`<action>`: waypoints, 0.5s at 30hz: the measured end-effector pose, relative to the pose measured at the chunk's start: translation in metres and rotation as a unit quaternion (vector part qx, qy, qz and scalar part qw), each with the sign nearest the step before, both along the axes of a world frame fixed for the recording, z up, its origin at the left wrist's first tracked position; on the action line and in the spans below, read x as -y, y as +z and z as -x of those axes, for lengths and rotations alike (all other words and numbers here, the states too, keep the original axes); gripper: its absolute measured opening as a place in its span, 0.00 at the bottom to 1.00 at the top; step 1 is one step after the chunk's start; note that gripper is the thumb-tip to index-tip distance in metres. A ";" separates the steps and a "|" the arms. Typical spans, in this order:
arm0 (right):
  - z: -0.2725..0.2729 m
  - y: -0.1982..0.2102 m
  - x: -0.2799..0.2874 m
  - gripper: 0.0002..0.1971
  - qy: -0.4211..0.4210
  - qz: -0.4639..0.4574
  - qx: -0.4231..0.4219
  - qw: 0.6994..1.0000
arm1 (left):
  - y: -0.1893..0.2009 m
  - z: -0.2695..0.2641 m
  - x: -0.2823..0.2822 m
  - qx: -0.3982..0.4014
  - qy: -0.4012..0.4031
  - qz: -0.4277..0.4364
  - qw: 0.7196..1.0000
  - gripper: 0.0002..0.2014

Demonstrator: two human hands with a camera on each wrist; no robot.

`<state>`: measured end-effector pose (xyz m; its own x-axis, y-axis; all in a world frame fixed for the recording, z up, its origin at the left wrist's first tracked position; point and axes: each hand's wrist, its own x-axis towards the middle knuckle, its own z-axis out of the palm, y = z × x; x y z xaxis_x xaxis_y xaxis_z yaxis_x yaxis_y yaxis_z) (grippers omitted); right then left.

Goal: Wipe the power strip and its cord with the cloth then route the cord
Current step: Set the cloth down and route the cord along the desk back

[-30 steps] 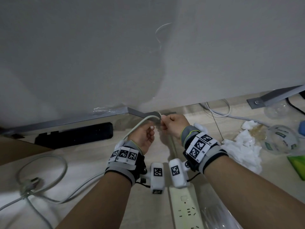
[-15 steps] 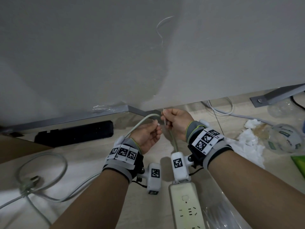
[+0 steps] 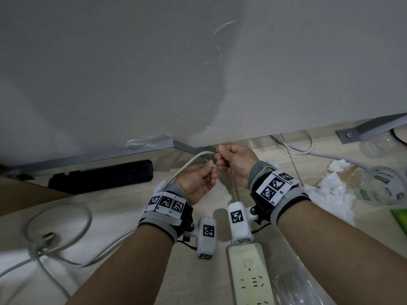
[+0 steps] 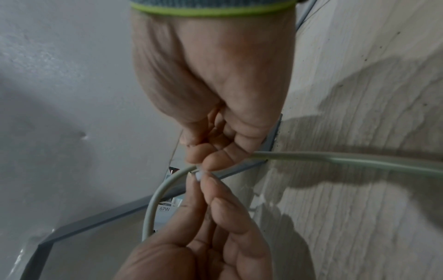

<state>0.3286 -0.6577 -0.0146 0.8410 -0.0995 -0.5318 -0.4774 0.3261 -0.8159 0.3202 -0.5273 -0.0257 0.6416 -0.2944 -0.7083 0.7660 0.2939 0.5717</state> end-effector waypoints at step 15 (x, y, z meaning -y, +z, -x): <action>0.004 0.004 -0.002 0.10 0.027 0.032 -0.028 0.999 | 0.001 0.000 0.000 -0.007 0.000 -0.005 1.000 0.13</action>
<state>0.3247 -0.6552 -0.0108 0.8149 -0.0893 -0.5726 -0.5389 0.2468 -0.8054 0.3204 -0.5273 -0.0247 0.6319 -0.2879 -0.7196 0.7737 0.2884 0.5640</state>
